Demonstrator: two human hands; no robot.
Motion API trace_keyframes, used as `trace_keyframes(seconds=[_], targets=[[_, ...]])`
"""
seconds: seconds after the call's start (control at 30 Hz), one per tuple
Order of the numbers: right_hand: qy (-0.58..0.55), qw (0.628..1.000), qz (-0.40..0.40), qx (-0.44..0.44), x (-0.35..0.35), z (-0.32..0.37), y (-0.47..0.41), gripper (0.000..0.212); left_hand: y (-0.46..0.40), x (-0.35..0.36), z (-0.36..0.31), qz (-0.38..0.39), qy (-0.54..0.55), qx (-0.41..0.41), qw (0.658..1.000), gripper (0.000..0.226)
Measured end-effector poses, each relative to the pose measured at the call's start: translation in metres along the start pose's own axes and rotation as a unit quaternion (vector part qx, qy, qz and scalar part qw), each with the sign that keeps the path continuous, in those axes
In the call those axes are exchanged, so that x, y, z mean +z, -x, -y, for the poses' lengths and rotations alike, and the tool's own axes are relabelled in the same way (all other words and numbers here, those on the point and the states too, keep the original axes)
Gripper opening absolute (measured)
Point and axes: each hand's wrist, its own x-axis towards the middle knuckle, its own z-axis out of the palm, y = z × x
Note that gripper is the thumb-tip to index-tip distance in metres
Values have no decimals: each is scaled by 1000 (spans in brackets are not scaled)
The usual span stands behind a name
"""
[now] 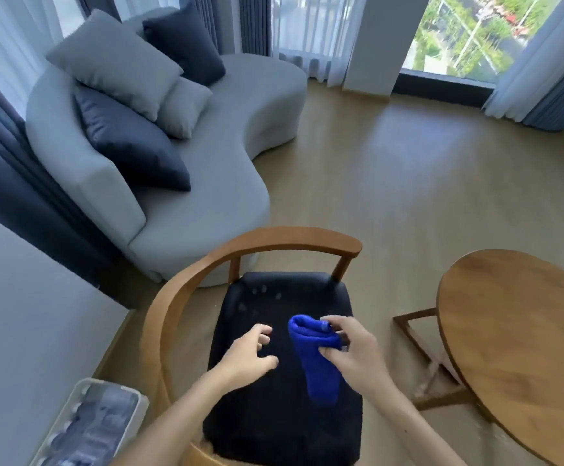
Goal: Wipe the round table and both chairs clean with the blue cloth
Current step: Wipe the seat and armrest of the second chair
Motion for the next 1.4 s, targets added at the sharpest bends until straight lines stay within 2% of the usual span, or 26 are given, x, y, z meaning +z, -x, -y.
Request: trace_keyframes(seconds=[0.13,0.3,0.37,0.47,0.6,0.73,0.87,0.97,1.1,1.23,1.33,1.4], targets=[[31,999,25,31,36,-53,-37,41,-36,7,55,-39,-42,-83,995,47],[-16,989,79,124,75,-114,-104,61,-87,14,110,-36,-71,-122,989,42],[10,987,55,150,93,-141,-130,64,-111,15,128,-32,-109,-129,985,43],[147,978,19,143,134,-177,-146,58,-145,20,151,-41,-162,-145,975,48],[337,935,-2,110,200,-195,-134,65,-181,33,170,-126,-241,-143,952,54],[375,912,-81,147,242,-204,-136,74,-209,46,194,-174,-257,-136,941,59],[366,905,-157,147,264,-226,-122,67,-217,61,217,-199,-260,-107,939,62],[357,904,-188,143,275,-233,-117,59,-216,70,235,-251,-221,-51,941,59],[358,907,-217,52,270,-229,-159,51,-215,74,244,-276,-181,-27,944,58],[356,917,-174,-46,264,-204,-255,54,-215,76,245,-284,-140,-8,949,53],[389,909,-139,-59,275,-179,-303,48,-216,68,242,-313,-13,-7,950,49],[387,907,-131,-102,282,-170,-292,41,-216,58,233,-357,139,-47,922,45]])
